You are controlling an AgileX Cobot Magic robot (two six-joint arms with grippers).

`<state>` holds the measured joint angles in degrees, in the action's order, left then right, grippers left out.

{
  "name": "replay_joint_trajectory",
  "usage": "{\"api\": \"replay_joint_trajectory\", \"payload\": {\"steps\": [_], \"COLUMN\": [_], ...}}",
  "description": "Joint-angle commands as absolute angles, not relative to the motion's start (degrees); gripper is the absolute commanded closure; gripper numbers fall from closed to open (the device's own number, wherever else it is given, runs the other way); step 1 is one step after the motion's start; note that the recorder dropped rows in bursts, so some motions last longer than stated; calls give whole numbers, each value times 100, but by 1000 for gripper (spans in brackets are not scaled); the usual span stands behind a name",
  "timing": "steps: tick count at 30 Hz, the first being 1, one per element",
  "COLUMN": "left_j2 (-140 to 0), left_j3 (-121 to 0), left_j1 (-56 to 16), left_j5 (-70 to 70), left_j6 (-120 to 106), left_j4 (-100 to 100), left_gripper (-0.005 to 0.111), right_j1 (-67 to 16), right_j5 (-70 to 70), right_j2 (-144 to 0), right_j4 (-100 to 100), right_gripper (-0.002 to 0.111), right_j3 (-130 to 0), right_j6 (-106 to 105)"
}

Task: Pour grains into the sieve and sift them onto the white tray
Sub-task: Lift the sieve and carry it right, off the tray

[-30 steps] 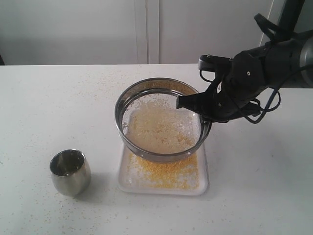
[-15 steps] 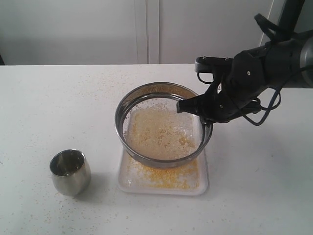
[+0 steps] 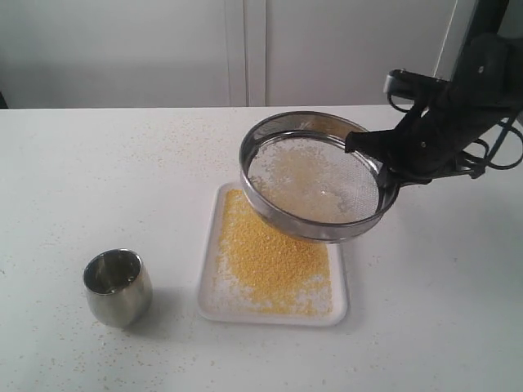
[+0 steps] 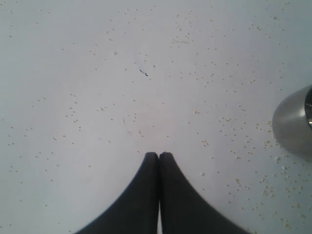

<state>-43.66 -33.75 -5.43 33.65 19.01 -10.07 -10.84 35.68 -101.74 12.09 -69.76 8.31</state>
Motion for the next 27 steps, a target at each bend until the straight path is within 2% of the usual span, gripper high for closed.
{"api": "replay_joint_trajectory", "payload": {"steps": [1, 18, 27], "left_j2": [-4314, -4314, -4314], "left_j3": [-3397, -3397, -3397], "left_j1": [-530, -530, -530], "left_j5": [3428, 3428, 3428], "left_j6": [1915, 1915, 1915], "left_j4": [-995, -995, -995], "left_gripper": [107, 107, 107], "right_j1": [-685, 470, 786], "right_j5": [3604, 3846, 3740], "right_j2": [-10130, -10151, -10421], "right_j4": [1729, 1737, 1702], "right_gripper": [108, 108, 108], "right_j3": [-7056, -7056, -7056], "right_j6": [405, 0, 0]}}
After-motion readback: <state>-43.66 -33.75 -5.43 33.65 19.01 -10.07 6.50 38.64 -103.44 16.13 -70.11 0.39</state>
